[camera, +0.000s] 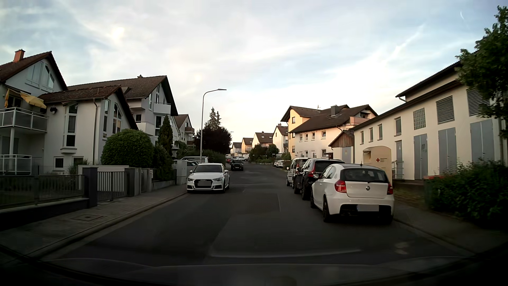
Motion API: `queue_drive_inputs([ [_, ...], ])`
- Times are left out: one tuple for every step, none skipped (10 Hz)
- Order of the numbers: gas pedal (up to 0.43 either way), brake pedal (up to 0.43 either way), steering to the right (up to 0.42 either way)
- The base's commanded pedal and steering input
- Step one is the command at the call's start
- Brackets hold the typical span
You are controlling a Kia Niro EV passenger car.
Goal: Follow the waypoints while adhering to traffic rules and regulations
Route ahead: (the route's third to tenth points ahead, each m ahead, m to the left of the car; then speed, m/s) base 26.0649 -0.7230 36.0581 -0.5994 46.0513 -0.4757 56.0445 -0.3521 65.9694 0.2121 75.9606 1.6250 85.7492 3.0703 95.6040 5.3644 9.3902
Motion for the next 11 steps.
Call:
queue_drive_inputs([
  [0.169,0.0,0.011],
  [0.169,0.0,0.012],
  [0.169,0.0,0.012],
  [0.169,0.0,0.011],
  [0.157,0.0,0.01],
  [0.157,0.0,0.011],
  [0.157,0.0,0.009],
  [0.157,0.0,0.004],
  [0.157,0.0,0.001],
  [0.157,0.0,0.001],
  [0.157,0.0,0.001],
])
